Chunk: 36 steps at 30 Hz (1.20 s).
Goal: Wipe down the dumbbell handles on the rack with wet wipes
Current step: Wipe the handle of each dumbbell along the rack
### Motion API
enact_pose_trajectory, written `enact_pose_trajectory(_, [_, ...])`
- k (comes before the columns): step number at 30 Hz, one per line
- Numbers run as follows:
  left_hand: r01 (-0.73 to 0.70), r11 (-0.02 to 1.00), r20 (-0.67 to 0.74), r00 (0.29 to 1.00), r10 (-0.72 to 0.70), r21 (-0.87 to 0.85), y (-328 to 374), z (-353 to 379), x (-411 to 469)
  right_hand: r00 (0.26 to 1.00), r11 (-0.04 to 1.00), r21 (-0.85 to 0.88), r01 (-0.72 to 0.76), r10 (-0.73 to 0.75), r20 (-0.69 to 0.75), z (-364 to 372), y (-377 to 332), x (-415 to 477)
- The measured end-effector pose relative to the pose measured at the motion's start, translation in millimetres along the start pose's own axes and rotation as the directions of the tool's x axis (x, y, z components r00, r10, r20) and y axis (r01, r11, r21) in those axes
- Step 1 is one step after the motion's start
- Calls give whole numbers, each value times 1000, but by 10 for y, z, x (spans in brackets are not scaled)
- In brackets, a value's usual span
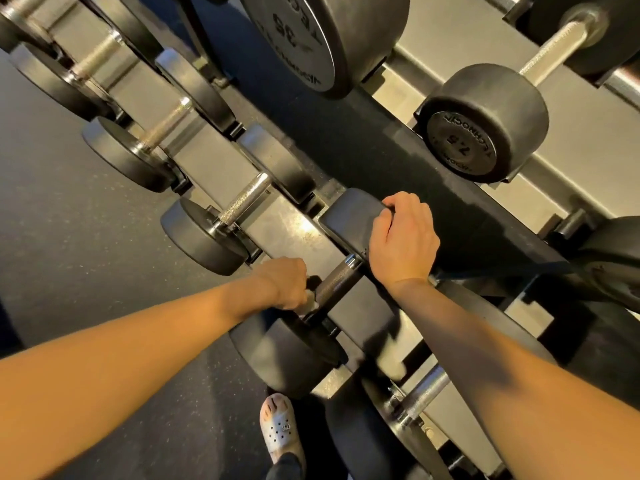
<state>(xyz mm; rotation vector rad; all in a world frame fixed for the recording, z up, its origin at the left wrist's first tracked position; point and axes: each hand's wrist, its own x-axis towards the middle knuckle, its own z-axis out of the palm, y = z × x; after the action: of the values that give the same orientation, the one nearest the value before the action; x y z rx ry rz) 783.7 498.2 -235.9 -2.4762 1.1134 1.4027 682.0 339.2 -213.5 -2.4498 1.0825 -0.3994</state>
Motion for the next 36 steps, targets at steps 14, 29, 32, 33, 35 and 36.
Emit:
enact_pose_trajectory(14, [73,410,39,995,-91,-909,160,189,547,999,1000,0,28,-27,-39,31,23,-3])
enact_pose_trajectory(29, [-206,655,-452,862,-230,-727,681,382,218,999,1000,-14,19,-20,-29,19,25,-5])
enact_pose_trajectory(32, [-93,739,-451,840,-301,-668,669,395,182,999,999,-6,35,-35,-31,19,33,-6])
enact_pose_trajectory(33, [-58,836,-444,866,-230,-545,633,358,152,999,999,-6,40,-40,-29,17,35,-2])
enact_pose_trajectory(35, [-39,978,-399,916,-46,-203,537,254,91,999,999,-5,40,-40,-22,10,40,-3])
enact_pose_trajectory(36, [-33,995,-355,935,-3,-96,477,206,70,999,999,-6,37,-37,-18,8,39,2])
